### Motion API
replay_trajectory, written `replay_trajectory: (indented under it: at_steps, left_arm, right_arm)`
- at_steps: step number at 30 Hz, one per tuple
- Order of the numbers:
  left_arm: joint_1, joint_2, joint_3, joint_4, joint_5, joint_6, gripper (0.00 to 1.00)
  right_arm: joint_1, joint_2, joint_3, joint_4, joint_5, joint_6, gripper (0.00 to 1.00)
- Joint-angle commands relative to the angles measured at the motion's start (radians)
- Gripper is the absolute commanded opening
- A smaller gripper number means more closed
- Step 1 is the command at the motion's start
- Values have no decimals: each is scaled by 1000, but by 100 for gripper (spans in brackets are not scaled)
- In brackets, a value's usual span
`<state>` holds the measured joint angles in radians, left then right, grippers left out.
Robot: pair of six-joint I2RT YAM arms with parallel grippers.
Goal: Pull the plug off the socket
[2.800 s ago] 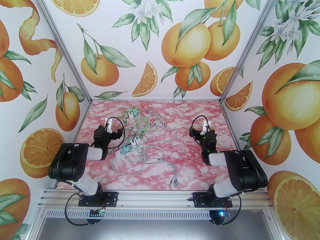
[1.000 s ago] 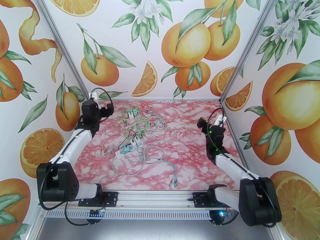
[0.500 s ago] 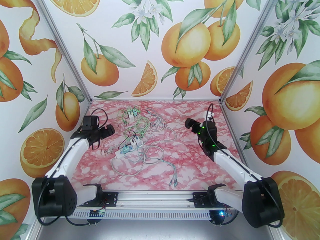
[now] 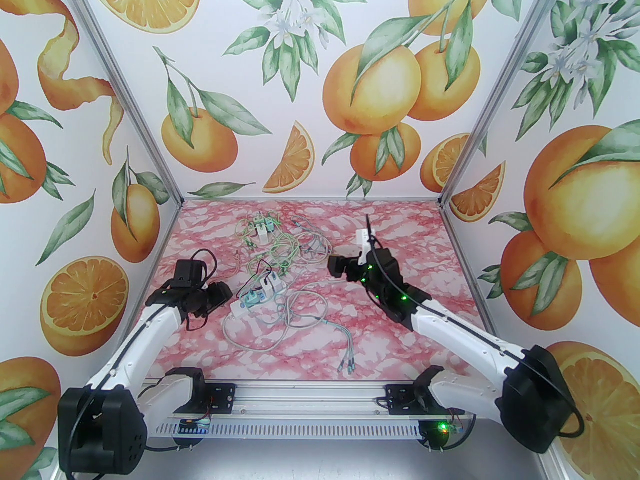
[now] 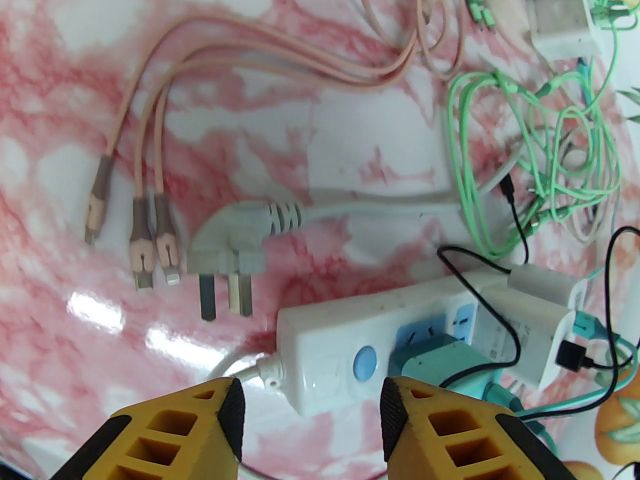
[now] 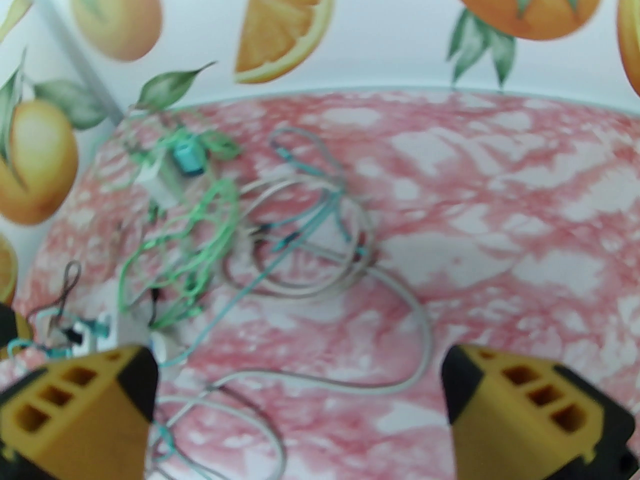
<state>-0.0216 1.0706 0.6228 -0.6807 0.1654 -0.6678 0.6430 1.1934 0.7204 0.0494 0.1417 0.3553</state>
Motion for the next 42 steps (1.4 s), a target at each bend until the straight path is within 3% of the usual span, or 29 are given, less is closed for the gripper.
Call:
replay_trajectory:
  at_steps: [1,12,23,28,32,34,40,42]
  left_arm:
    - [-15,21,-54,22,21,-46,44]
    - [-135,82,-126,169,75,-173,45]
    - [-413,217,-56,347,37,-381,46]
    - [-442,276,49,274,23,-340,47]
    - [-400,247,105,137,-26,-254,45]
    - [-357,231,104,127,-6,-230,46]
    - [-243,237,116,122,11,-141,47]
    - [-208,260,119,136,26,-109,46]
  right_arm:
    - [61,25,41,-39,33,-62,100]
    - [210,148,62,-56,-9,-71,100]
    - [244,228,26,-76,-9,-36,100]
    - [246,215,14,-97,-19,-37,100]
    - [277,208,13,-105,-5,-28,100]
    - [301,217,16,-106,-15,-23,92]
    - [379,272,32,-104,-88,-4,53]
    - [403,293,31,-96,-113,10,45]
